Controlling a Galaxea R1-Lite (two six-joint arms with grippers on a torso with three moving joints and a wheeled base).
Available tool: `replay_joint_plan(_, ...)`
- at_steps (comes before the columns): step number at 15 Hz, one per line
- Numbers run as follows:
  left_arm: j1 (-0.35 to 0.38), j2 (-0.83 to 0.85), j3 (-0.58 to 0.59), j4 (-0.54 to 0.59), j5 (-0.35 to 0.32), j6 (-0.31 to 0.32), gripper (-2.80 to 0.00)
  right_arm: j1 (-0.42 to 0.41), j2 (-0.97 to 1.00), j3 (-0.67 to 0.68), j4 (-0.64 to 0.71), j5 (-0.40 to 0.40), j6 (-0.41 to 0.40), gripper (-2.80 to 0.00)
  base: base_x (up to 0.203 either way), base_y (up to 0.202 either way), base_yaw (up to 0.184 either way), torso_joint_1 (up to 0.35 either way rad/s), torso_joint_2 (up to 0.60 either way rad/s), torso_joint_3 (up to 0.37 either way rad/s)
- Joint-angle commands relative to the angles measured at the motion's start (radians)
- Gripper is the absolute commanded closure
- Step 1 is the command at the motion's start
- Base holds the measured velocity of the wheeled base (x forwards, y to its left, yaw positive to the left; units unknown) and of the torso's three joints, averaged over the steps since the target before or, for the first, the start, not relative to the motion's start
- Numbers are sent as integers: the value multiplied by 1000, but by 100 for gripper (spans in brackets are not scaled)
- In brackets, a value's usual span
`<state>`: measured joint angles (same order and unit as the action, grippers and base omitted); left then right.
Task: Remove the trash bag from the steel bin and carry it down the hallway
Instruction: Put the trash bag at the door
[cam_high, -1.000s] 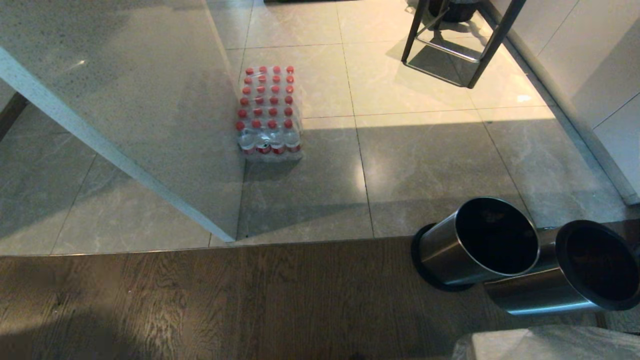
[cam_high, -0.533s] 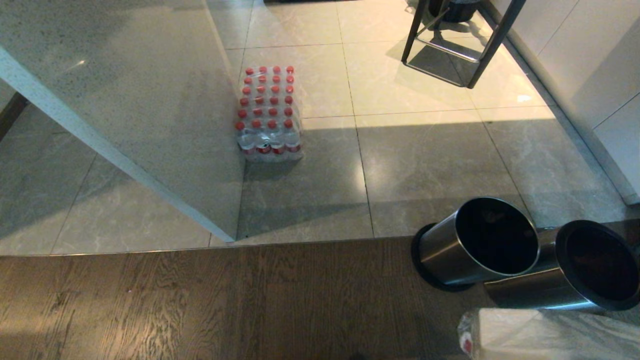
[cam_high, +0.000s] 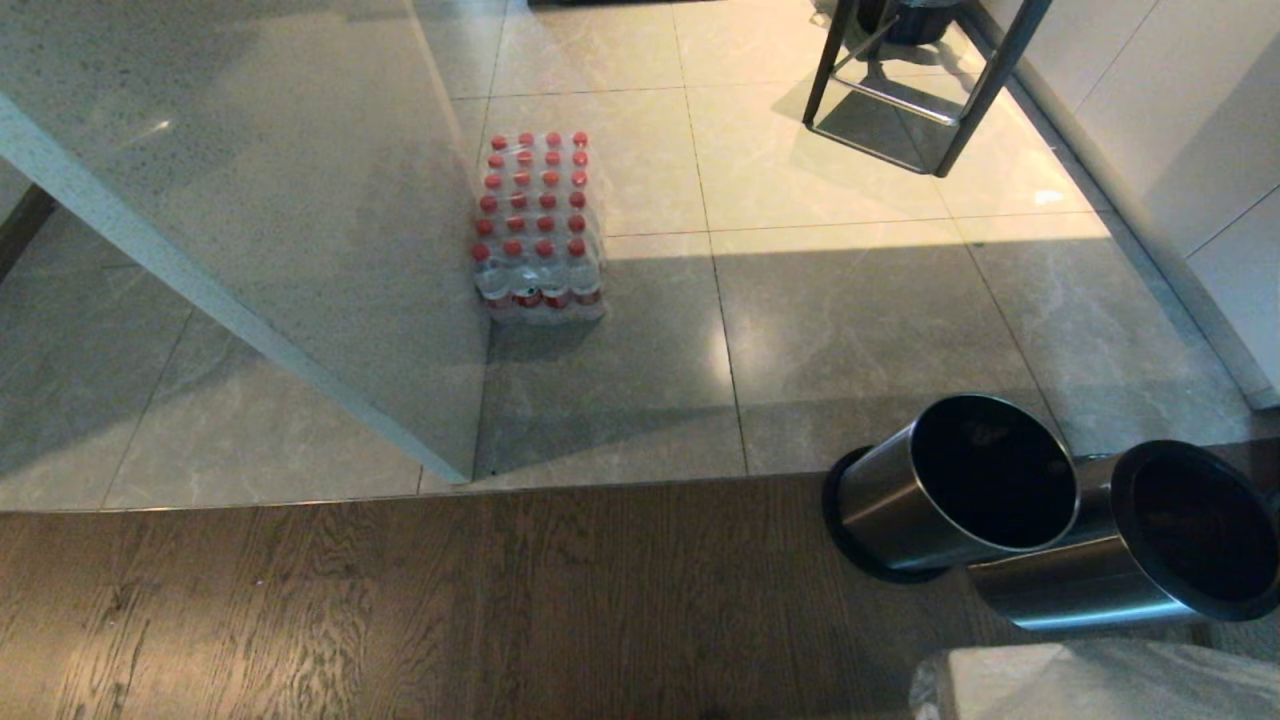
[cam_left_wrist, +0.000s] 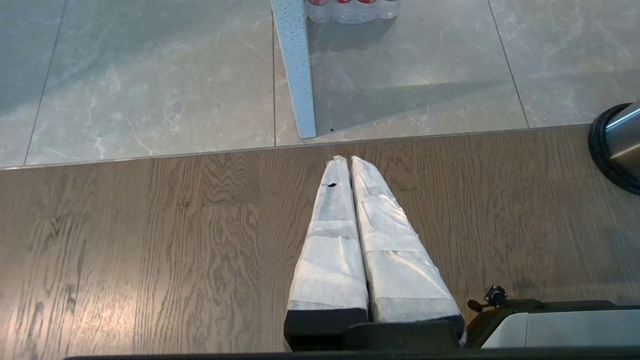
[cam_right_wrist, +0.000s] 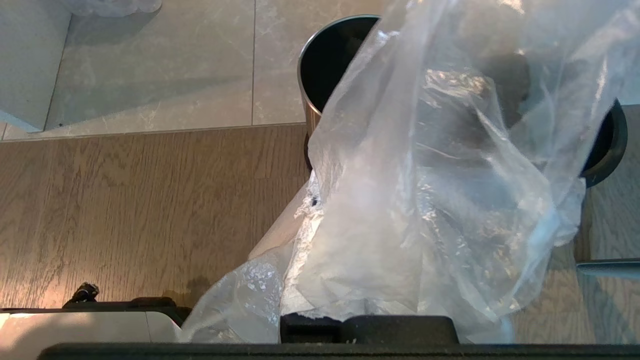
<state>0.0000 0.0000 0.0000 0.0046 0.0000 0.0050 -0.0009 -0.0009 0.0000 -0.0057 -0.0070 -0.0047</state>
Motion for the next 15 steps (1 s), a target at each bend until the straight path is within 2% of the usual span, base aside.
replay_joint_plan(1, 0, 0, 0, 0, 0, 0, 0, 0, 2, 2, 0, 0, 0, 0, 0, 0, 0, 0, 0, 0)
replay_joint_plan(15, 0, 0, 0, 0, 0, 0, 0, 1, 2, 2, 0, 1, 0, 0, 0, 0, 0, 0, 0, 0)
